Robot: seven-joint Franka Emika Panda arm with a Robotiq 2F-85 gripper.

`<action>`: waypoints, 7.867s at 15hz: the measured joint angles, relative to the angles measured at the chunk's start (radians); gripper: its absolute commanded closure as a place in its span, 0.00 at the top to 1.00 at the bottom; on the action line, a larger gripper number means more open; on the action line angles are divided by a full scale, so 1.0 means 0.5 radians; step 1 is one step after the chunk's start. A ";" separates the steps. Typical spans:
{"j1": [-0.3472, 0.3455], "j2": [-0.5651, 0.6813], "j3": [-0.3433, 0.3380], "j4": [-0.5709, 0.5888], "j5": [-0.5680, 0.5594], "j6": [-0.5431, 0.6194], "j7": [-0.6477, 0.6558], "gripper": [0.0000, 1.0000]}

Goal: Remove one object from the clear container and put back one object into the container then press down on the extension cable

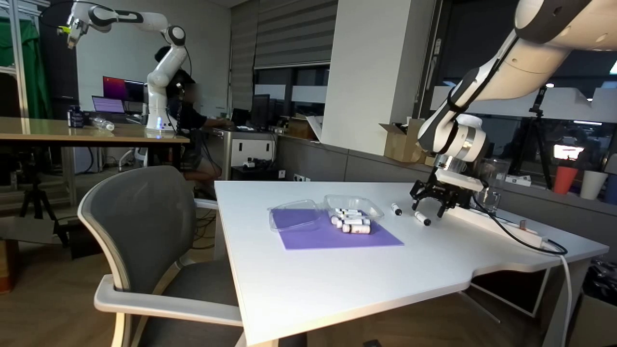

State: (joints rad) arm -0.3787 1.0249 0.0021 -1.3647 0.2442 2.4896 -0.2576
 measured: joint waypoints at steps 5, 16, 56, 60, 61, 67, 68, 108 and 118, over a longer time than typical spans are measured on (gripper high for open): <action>0.016 0.053 -0.026 0.060 -0.034 -0.033 0.013 0.67; 0.022 0.092 -0.023 0.132 -0.068 -0.034 0.013 0.07; 0.194 -0.938 0.487 -1.319 0.157 0.191 -2.507 0.07; 0.251 -0.860 0.507 -1.265 0.093 0.372 -2.605 0.07; 0.255 -0.831 0.527 -1.251 0.092 0.431 -2.646 0.07; 0.245 -0.638 0.667 -1.168 0.018 0.695 -2.793 0.59; 0.245 -0.615 0.671 -1.156 -0.004 0.707 -2.793 0.65; -0.705 -0.348 0.137 -0.170 0.249 -0.070 -2.366 0.00; -1.085 -0.385 0.554 -0.165 0.674 -0.175 -2.843 0.00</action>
State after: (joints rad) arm -0.9214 0.8321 0.2790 -1.4470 0.5814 2.4023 -1.6792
